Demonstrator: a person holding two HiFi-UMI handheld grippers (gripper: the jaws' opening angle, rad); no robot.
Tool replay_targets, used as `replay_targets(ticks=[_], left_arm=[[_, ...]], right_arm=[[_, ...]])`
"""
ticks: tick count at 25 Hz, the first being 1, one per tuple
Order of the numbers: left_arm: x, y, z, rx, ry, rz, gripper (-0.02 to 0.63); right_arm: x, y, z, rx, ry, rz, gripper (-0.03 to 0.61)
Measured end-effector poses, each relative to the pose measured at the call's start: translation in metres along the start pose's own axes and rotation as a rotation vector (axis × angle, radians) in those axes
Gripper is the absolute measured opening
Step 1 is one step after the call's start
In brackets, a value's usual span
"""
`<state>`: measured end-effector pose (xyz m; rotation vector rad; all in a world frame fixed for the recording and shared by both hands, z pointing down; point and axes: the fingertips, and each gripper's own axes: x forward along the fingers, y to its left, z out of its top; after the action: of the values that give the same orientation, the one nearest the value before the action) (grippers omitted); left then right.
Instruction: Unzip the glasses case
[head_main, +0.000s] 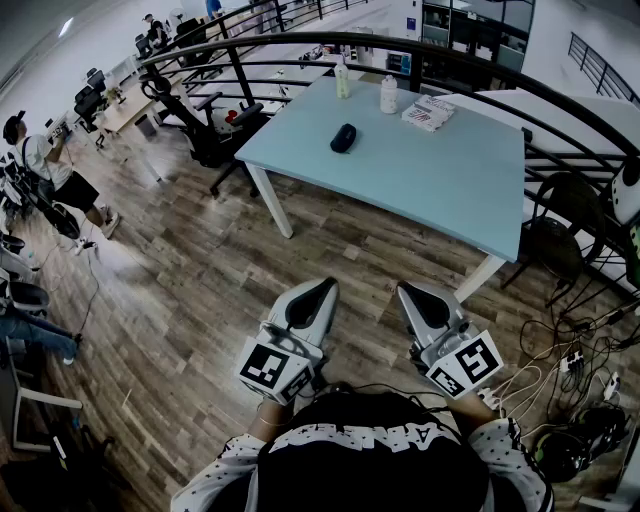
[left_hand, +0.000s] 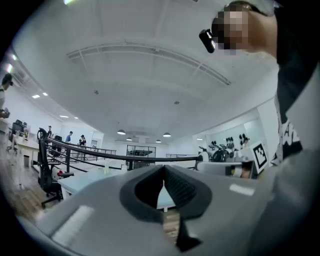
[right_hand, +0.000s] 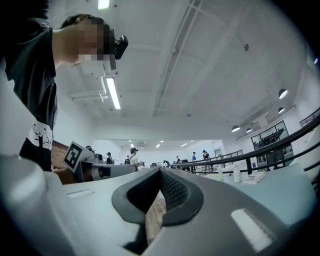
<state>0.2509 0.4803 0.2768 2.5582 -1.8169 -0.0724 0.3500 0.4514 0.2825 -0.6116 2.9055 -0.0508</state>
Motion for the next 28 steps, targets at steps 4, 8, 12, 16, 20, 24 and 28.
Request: replay_targets(ticks=[4, 8, 12, 16, 20, 24, 28], left_arm=[[0.000, 0.004, 0.002, 0.004, -0.012, 0.000, 0.000], [0.002, 0.010, 0.001, 0.001, -0.012, -0.004, 0.000], [0.005, 0.015, -0.001, -0.006, -0.017, -0.001, 0.000], [0.002, 0.022, -0.004, -0.010, -0.024, -0.001, 0.000], [-0.003, 0.033, -0.004, -0.013, -0.029, 0.011, 0.000], [-0.010, 0.050, -0.001, -0.011, -0.036, 0.030, 0.000], [-0.027, 0.076, -0.002, -0.007, -0.049, 0.068, 0.000]], right_arm=[[0.002, 0.000, -0.001, 0.000, -0.003, -0.008, -0.005], [0.006, -0.004, -0.002, 0.013, -0.005, -0.019, -0.005], [0.010, -0.007, -0.003, 0.035, -0.012, -0.014, -0.005], [0.015, -0.003, -0.007, 0.050, -0.008, -0.003, -0.005], [0.025, 0.000, -0.008, 0.059, -0.007, 0.004, -0.005], [0.042, 0.006, -0.009, 0.057, -0.008, 0.017, -0.005], [0.064, 0.016, -0.014, 0.056, -0.009, 0.037, -0.005]])
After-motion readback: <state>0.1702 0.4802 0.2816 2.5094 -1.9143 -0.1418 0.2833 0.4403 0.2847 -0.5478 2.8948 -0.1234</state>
